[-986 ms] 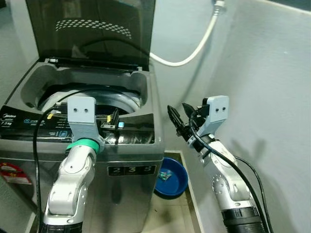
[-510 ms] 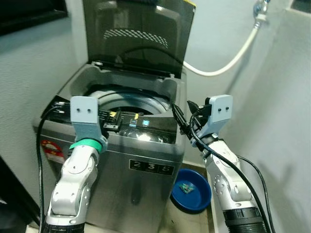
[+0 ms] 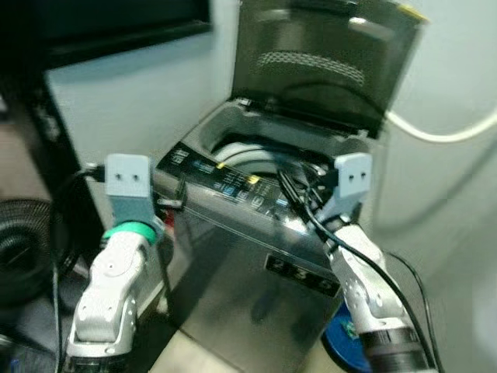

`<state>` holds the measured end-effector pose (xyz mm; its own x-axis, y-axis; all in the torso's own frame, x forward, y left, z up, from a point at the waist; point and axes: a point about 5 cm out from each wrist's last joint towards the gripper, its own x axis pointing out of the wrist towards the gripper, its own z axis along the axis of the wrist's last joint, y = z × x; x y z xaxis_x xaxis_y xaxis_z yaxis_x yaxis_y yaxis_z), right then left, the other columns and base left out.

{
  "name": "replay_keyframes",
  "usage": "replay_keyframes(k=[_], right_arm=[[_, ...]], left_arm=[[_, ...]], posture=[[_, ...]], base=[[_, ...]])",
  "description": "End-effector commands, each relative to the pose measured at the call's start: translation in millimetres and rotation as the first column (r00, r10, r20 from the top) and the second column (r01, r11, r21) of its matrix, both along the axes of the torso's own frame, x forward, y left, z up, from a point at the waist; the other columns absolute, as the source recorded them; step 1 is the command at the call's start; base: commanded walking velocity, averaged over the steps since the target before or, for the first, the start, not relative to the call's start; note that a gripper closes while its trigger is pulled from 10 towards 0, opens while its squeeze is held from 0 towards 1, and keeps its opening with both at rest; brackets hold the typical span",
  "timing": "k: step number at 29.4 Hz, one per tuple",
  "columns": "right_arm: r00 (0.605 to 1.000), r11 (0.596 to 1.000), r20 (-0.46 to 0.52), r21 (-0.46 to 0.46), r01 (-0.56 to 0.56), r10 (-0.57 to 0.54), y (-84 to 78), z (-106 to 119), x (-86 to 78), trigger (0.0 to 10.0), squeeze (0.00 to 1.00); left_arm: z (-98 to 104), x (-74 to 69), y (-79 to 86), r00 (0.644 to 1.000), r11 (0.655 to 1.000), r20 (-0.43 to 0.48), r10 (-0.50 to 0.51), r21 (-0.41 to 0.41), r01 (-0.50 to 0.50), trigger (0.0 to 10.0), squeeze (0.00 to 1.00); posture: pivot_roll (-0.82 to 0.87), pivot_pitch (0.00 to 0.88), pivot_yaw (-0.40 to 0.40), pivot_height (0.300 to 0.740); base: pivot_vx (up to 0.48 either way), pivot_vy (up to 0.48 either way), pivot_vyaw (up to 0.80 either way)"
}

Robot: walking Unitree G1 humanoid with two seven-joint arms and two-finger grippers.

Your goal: Clothes washing

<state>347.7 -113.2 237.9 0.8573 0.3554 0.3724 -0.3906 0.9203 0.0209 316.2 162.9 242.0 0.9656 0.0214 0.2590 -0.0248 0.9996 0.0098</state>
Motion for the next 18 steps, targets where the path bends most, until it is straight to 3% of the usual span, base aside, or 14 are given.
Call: replay_keyframes(k=[1,13,18], right_arm=[[1.000,1.000,0.002,-0.005,0.002,-0.002,-0.4,-1.2,0.2,10.0,0.00],[0.999,1.000,-0.024,-0.019,0.021,-0.021,-4.3,-9.7,0.8,10.0,0.00],[0.996,0.998,-0.083,-0.062,0.013,-0.018,-3.9,-26.5,-0.6,10.0,0.00]], left_arm=[[-2.5,-0.1,-0.8,1.000,1.000,-0.006,0.004,0.007,-0.004,10.0,0.00],[-10.5,-0.6,-3.1,0.999,0.999,-0.037,-0.012,0.039,0.014,10.0,0.00],[-22.6,-0.3,3.5,0.997,0.998,-0.078,0.008,0.068,-0.003,10.0,0.00]], posture=[[0.02,0.000,-0.047,0.740],[0.02,0.013,-0.031,0.740],[0.02,0.017,-0.033,0.740]], base=[[0.000,0.000,0.80],[0.000,0.000,0.80],[0.000,0.000,0.80]])
